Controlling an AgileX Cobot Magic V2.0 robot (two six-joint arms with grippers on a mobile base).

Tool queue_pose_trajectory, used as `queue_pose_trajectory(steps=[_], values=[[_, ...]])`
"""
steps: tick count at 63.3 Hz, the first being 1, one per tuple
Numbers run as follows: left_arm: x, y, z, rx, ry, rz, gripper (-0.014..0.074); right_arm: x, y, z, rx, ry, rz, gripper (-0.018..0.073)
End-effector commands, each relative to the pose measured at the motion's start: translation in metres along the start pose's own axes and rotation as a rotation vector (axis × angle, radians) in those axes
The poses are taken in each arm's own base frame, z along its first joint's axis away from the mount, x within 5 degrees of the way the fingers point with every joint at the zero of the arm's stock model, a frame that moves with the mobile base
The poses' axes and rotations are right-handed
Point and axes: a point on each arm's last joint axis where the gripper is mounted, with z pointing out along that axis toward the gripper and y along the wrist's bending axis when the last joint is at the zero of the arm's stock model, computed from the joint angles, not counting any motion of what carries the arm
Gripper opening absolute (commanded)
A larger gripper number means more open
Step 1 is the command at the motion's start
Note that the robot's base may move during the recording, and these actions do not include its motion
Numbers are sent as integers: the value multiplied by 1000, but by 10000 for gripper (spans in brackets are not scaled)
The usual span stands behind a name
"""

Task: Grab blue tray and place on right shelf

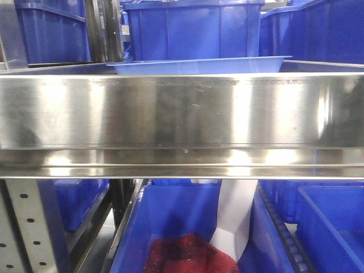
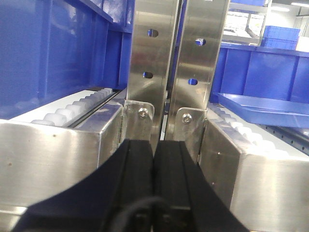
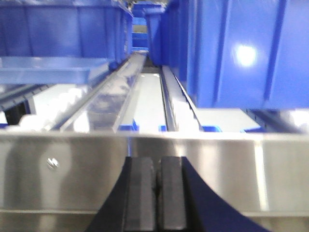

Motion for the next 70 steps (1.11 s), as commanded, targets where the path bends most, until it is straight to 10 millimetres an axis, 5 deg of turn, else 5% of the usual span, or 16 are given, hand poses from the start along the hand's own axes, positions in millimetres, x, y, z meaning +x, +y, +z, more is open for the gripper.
queue_pose_trajectory(steps=[1,70], values=[[1,2,-1,-11,-73,-5,-48,-11,-1,-2,7,-150,-6,22],[1,2,-1,-11,-73,-5,-48,-10,0,-2,7,-137,-4,22]])
